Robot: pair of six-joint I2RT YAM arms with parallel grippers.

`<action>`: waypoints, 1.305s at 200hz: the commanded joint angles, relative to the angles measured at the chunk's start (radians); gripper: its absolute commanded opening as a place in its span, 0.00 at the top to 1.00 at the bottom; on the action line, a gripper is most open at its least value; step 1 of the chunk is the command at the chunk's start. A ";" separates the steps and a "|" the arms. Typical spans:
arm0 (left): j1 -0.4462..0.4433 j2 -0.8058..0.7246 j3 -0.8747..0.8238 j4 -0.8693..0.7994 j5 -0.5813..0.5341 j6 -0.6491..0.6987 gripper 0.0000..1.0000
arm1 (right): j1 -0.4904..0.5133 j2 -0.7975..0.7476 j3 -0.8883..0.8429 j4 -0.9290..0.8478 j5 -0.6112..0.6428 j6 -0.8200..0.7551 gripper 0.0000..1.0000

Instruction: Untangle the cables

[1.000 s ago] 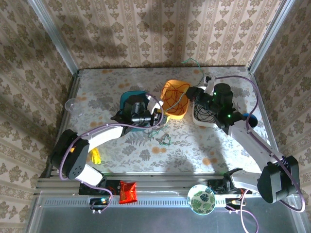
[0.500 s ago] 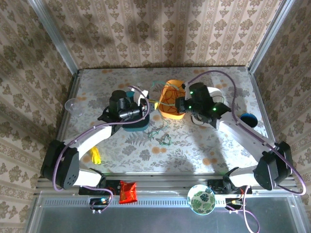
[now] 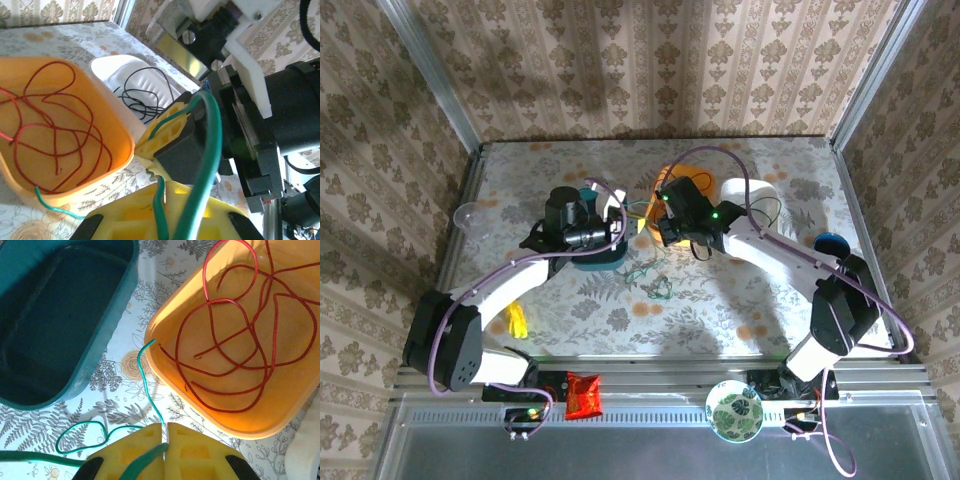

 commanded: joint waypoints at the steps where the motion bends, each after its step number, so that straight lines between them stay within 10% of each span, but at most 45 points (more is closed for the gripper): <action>1: 0.038 -0.109 0.015 0.074 -0.090 0.029 0.73 | -0.034 0.052 -0.016 -0.189 -0.006 0.014 1.00; 41: 0.045 -0.207 -0.051 0.059 -0.529 0.058 0.28 | -0.048 0.062 0.035 -0.102 -0.214 0.084 1.00; 94: 0.100 -0.330 -0.112 -0.093 -1.044 0.001 0.20 | -0.049 0.209 0.237 -0.084 -0.351 0.158 1.00; 163: 0.262 -0.289 -0.243 -0.286 -1.089 -0.364 0.21 | -0.033 0.559 0.708 -0.320 -0.268 0.231 1.00; 261: 0.262 -0.283 -0.213 -0.340 -1.084 -0.325 0.20 | 0.028 0.750 0.962 -0.487 -0.116 0.140 0.93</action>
